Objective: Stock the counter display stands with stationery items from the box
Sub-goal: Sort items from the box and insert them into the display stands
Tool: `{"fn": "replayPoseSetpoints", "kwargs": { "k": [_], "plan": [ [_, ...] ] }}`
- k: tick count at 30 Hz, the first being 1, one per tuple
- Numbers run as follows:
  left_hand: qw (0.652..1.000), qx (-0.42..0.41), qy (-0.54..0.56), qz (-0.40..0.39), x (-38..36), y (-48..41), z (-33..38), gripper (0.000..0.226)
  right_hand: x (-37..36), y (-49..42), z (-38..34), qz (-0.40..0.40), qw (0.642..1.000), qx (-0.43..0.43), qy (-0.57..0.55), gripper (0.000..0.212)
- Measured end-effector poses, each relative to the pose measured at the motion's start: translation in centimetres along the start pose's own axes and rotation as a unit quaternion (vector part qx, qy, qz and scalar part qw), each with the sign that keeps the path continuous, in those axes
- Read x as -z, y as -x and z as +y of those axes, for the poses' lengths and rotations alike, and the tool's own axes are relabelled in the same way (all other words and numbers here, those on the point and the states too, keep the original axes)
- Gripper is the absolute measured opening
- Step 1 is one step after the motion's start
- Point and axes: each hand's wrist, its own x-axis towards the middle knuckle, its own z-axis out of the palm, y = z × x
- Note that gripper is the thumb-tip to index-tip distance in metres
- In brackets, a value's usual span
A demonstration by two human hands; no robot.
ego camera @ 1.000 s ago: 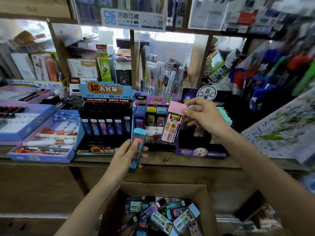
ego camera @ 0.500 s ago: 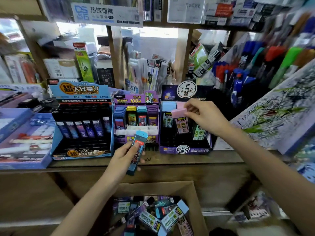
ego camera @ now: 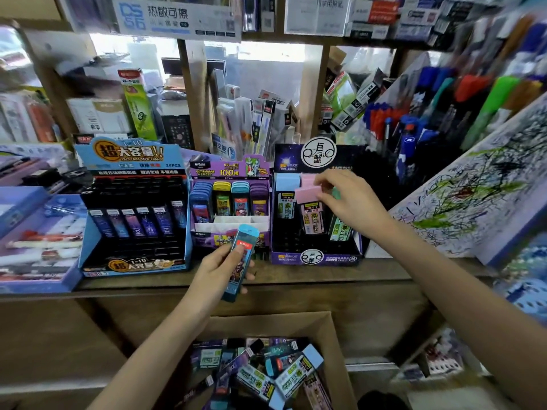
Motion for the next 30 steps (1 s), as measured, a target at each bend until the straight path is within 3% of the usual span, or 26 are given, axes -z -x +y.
{"fn": "replayPoseSetpoints", "kwargs": {
  "k": [3, 9, 14, 17, 22, 27, 30],
  "plan": [
    [1.0, -0.001, 0.009, -0.002, -0.1, 0.0, 0.1, 0.016, 0.1, -0.2, 0.3, 0.015, 1.0, -0.003, 0.01, 0.015],
    [1.0, 0.001, 0.022, -0.002, -0.4, 0.1, -0.1, 0.016, 0.2, -0.1, 0.5, 0.03, 0.989, -0.096, -0.11, 0.014],
    [1.0, 0.011, 0.027, -0.003, -0.6, 0.1, -0.3, 0.016, 0.1, 0.0, 0.6, 0.029, 0.979, -0.116, -0.164, 0.015],
    [1.0, 0.01, 0.027, -0.005, -0.6, 0.2, -0.4, 0.017, -0.3, -0.2, 0.5, 0.025, 0.986, -0.099, -0.13, 0.013],
    [1.0, 0.01, 0.026, -0.002, -0.6, 0.2, -0.4, 0.015, -1.1, 0.0, 1.3, 0.031, 0.997, -0.052, 0.052, 0.014],
    [1.0, -0.006, 0.03, -0.002, -0.9, 0.1, 0.1, 0.015, -0.7, 0.1, 1.0, 0.009, 0.994, -0.074, 0.084, 0.019],
    [0.999, -0.017, 0.039, -0.012, -1.1, 0.0, 0.5, 0.019, -0.4, 0.3, -1.0, 0.023, 0.997, -0.043, 0.056, 0.023]
  ]
}}
